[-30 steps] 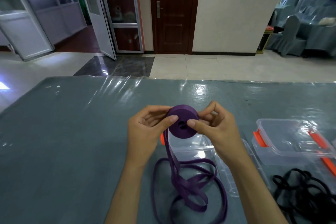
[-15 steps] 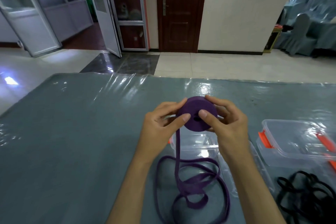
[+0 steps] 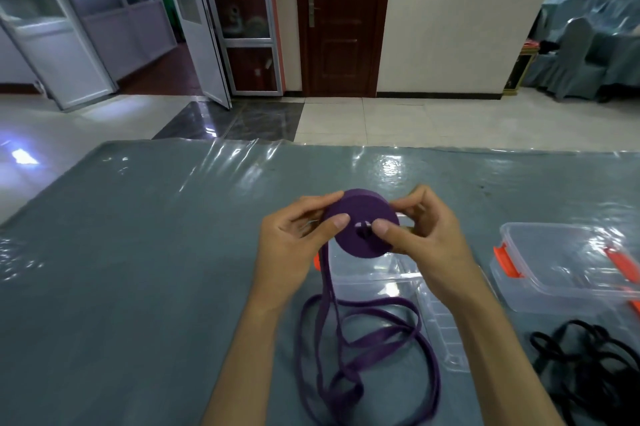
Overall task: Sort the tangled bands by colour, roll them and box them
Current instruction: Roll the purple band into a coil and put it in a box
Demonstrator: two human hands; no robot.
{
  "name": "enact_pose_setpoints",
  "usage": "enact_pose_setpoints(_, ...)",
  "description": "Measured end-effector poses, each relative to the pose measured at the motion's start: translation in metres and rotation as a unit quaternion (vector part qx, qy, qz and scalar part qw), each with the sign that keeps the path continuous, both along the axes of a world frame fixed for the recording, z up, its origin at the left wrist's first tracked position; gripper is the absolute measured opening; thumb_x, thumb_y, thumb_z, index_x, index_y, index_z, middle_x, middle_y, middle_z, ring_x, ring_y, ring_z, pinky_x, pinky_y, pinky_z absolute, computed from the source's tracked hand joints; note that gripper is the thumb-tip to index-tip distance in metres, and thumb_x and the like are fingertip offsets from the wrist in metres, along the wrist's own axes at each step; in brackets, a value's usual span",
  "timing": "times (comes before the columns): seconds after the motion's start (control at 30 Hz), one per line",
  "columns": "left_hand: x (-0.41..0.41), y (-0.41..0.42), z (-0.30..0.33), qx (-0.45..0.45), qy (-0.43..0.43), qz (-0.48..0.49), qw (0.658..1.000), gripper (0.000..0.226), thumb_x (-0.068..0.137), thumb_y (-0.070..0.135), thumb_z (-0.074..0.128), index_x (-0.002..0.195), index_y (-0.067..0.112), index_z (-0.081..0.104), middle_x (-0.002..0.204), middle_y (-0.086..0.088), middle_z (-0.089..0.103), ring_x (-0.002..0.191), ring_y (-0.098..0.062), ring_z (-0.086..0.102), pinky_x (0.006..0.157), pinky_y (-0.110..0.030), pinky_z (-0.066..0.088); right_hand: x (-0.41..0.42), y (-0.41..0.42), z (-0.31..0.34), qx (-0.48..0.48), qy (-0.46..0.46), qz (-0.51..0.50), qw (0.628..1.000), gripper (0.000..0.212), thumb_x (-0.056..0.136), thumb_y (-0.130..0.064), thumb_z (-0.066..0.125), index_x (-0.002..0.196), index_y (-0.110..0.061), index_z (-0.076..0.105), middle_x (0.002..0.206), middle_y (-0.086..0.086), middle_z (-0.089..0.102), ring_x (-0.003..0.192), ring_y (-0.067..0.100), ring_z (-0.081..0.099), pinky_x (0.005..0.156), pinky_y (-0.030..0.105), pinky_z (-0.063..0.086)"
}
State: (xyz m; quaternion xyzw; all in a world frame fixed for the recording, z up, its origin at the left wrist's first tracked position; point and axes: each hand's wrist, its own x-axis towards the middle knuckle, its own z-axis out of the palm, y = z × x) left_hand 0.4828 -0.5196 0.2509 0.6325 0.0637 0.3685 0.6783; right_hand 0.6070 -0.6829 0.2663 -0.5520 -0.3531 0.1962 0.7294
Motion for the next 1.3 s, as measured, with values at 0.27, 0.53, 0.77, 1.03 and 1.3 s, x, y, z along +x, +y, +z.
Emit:
enact_pose_setpoints(0.27,0.006,-0.002,0.002,0.010,0.009,0.012,1.000,0.025,0.090,0.019,0.082,0.114,0.024,0.082,0.117,-0.005,0.078,0.112,-0.020,0.075,0.095,-0.023,0.057,-0.001,0.003,-0.013,0.045,-0.010,-0.054,0.997,0.039,0.082,-0.032,0.091,0.116,-0.024,0.074,0.111,0.007,0.077,0.098,0.030,0.079,0.076,0.039,0.066)
enact_pose_setpoints(0.53,0.008,-0.004,-0.002,-0.002,-0.011,0.032,0.999,0.019,0.088,0.011,0.084,0.106,0.015,0.083,0.110,-0.007,0.080,0.106,-0.023,0.077,0.091,-0.024,0.059,0.005,0.000,-0.008,-0.006,-0.059,-0.042,0.997,0.039,0.080,-0.040,0.091,0.114,-0.029,0.075,0.107,0.009,0.079,0.093,0.031,0.079,0.078,0.042,0.065)
enact_pose_setpoints(0.77,0.002,0.005,-0.006,0.042,0.008,0.046,0.998,0.026,0.078,0.027,0.092,0.103,0.030,0.083,0.104,-0.002,0.081,0.099,-0.022,0.079,0.089,-0.027,0.060,0.006,0.000,-0.005,-0.014,-0.010,0.029,0.999,0.036,0.080,-0.026,0.092,0.102,-0.022,0.065,0.108,0.015,0.079,0.092,0.034,0.080,0.076,0.034,0.065)
enact_pose_setpoints(1.03,0.001,0.008,-0.008,0.025,-0.012,-0.033,0.999,0.035,0.087,0.013,0.085,0.119,0.024,0.080,0.118,-0.010,0.076,0.111,-0.026,0.075,0.099,-0.032,0.058,0.004,0.000,-0.001,0.039,-0.041,-0.048,0.997,0.041,0.073,-0.047,0.093,0.108,-0.034,0.078,0.112,0.005,0.079,0.102,0.028,0.077,0.086,0.035,0.063)
enact_pose_setpoints(1.3,0.004,0.004,-0.015,-0.012,-0.034,0.008,0.999,0.025,0.085,0.010,0.085,0.106,0.021,0.082,0.115,-0.009,0.079,0.111,-0.028,0.076,0.094,-0.030,0.059,0.005,-0.002,-0.008,-0.002,-0.029,0.013,0.999,0.042,0.080,-0.029,0.091,0.116,-0.026,0.071,0.113,0.014,0.078,0.097,0.034,0.079,0.077,0.035,0.065)
